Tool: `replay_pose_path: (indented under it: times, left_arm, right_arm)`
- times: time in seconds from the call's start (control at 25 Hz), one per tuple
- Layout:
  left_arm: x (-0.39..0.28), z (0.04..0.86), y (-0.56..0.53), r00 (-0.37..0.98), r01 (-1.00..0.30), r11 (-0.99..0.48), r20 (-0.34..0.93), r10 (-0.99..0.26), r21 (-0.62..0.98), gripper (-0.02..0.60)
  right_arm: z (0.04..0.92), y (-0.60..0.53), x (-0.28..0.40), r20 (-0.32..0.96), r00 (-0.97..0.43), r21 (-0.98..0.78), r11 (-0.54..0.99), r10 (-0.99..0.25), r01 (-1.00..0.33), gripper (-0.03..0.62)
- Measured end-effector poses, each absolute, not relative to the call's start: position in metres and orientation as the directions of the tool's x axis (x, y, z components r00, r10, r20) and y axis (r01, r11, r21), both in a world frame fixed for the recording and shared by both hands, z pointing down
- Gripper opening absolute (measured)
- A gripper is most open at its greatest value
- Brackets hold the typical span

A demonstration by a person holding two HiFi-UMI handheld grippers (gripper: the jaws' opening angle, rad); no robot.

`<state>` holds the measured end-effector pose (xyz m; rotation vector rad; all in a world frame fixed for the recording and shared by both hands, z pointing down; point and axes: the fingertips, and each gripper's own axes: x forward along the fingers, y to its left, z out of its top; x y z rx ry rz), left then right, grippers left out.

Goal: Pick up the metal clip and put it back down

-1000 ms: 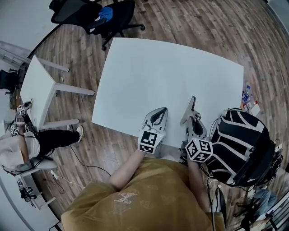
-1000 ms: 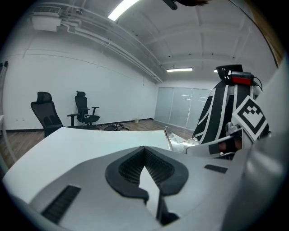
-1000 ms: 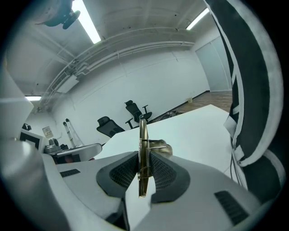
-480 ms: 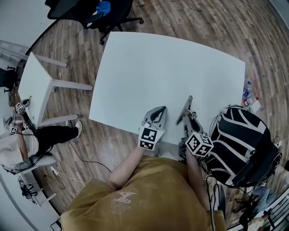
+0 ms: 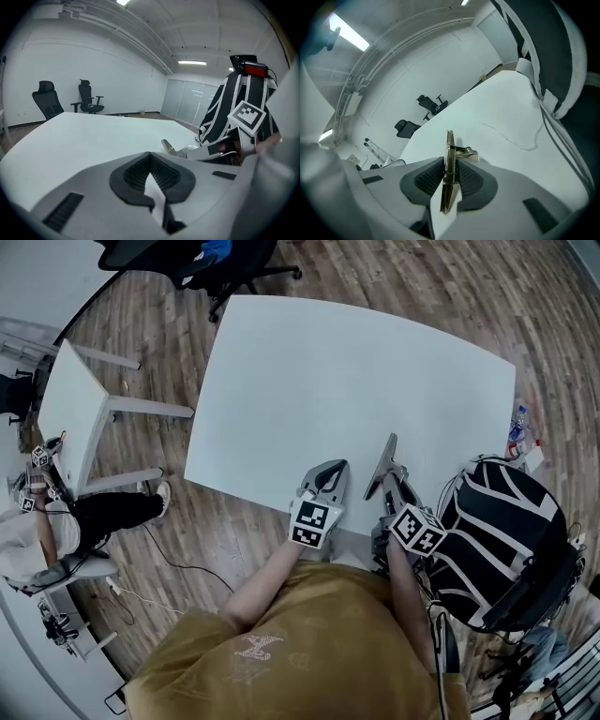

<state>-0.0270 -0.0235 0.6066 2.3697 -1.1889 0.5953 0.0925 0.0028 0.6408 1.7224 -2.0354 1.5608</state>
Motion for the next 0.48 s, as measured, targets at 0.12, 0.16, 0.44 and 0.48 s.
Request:
replay_pose_path:
  times: [0.12, 0.16, 0.44, 0.48]
  left_arm:
    - [-0.028, 0.609, -0.023, 0.541, -0.821, -0.541, 0.552, -0.635, 0.183, 0.002]
    - [-0.029, 0.61, -0.022, 0.543, -0.82, -0.54, 0.553, -0.632, 0.188, 0.002]
    - [-0.029, 0.61, -0.023, 0.544, -0.819, -0.543, 0.556, -0.628, 0.188, 0.002]
    - [-0.03, 0.61, -0.023, 0.545, -0.818, -0.543, 0.555, -0.629, 0.188, 0.002]
  right_arm:
    - [0.647, 0.004, 0.094, 0.617, -0.362, -0.619, -0.146, -0.699, -0.772, 0.075]
    - [0.649, 0.004, 0.094, 0.626, -0.355, -0.61, -0.153, -0.694, -0.777, 0.074]
    - [0.653, 0.002, 0.096, 0.68, -0.285, -0.481, -0.117, -0.676, -0.869, 0.075]
    - [0.654, 0.001, 0.095, 0.688, -0.279, -0.462, -0.107, -0.67, -0.881, 0.075]
